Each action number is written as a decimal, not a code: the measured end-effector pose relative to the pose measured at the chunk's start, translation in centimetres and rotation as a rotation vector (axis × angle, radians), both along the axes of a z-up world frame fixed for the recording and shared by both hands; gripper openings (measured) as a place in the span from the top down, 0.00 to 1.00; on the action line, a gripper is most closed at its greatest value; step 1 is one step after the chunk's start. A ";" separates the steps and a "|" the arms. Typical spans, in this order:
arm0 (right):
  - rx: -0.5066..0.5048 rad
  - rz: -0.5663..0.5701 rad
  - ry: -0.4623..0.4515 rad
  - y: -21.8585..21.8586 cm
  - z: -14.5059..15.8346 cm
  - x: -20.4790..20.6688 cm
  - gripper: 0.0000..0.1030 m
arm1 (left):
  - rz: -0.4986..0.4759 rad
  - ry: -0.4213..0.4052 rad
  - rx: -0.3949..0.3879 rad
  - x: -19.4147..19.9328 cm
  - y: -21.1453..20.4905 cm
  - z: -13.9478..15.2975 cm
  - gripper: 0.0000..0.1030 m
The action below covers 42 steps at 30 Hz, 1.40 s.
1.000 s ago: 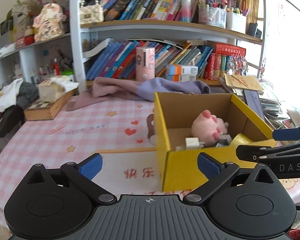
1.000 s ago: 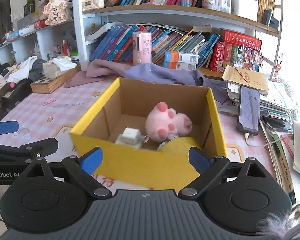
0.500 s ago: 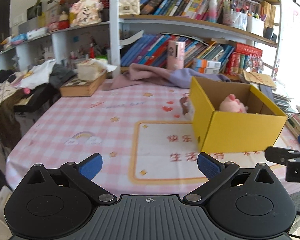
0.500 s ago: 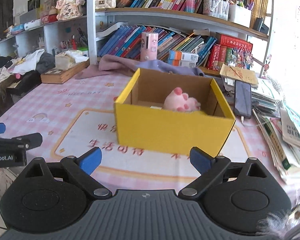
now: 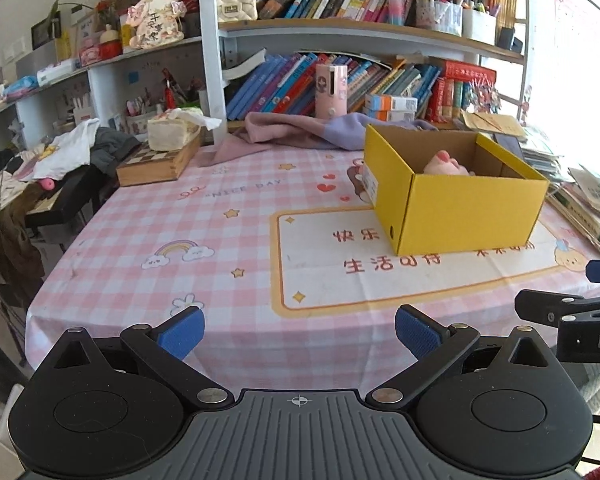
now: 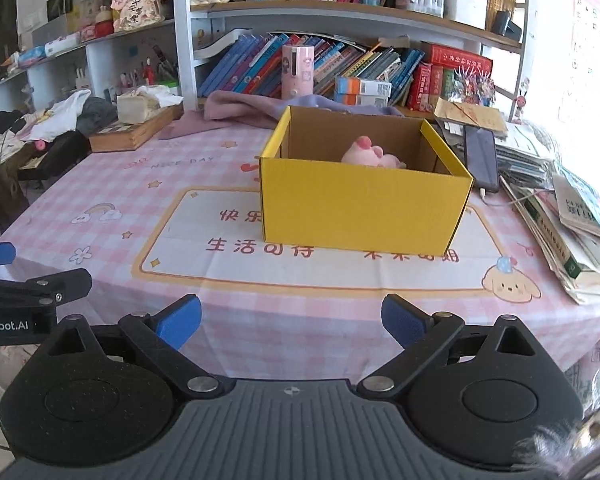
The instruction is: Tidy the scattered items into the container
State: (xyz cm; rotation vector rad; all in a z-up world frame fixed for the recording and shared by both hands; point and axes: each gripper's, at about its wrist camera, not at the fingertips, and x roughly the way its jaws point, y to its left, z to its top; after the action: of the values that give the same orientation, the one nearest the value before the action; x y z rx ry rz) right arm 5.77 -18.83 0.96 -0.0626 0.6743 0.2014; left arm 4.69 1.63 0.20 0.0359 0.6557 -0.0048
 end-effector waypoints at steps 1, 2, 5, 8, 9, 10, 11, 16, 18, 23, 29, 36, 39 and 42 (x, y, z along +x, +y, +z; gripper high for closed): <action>0.000 -0.001 0.001 0.1 0.0 -0.2 0.05 | -0.003 0.000 0.000 -0.1 0.1 0.0 0.00; 0.000 0.000 0.000 0.1 0.0 -0.1 0.05 | -0.004 0.001 0.001 -0.3 0.2 0.0 0.00; -0.003 0.000 0.002 0.3 -0.1 -0.5 0.04 | -0.009 0.008 0.002 -0.5 0.5 -0.1 0.00; -0.007 0.003 0.009 0.6 -0.2 -0.9 0.04 | -0.015 0.016 -0.001 -0.7 0.6 -0.2 0.00; -0.010 0.004 0.011 0.8 -0.2 -1.0 0.04 | -0.015 0.017 0.001 -0.7 0.6 -0.2 0.00; -0.013 0.006 0.013 0.9 -0.2 -1.1 0.04 | -0.015 0.019 0.002 -0.8 0.6 -0.2 0.00; -0.016 0.007 0.014 1.0 -0.2 -1.1 0.04 | -0.017 0.021 0.004 -0.8 0.6 -0.2 0.00; -0.027 0.012 0.021 1.3 -0.1 -1.1 0.03 | -0.022 0.035 -0.006 -0.8 0.7 -0.3 0.00; -0.030 0.013 0.023 1.4 -0.1 -1.0 0.03 | -0.022 0.039 -0.015 -0.7 0.8 -0.4 0.00; -0.033 0.016 0.027 1.5 -0.2 -0.9 0.03 | -0.017 0.048 -0.018 -0.7 0.9 -0.5 0.00; -0.034 0.014 0.036 1.3 -0.4 -0.9 0.03 | -0.017 0.054 -0.017 -0.8 0.7 -0.6 0.00; -0.034 0.013 0.042 1.2 -0.5 -0.9 0.03 | -0.023 0.049 -0.014 -1.0 0.6 -0.6 0.00; -0.033 0.015 0.043 1.2 -0.6 -0.8 0.03 | -0.022 0.050 -0.013 -1.0 0.7 -0.7 0.00; -0.035 0.015 0.044 1.3 -0.6 -0.8 0.03 | -0.018 0.054 -0.012 -0.9 0.8 -0.7 0.00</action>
State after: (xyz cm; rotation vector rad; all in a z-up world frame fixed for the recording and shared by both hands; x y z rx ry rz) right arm 4.96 -17.54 0.37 -0.0967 0.7219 0.2064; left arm 3.78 2.41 -0.48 0.0300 0.7096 -0.0271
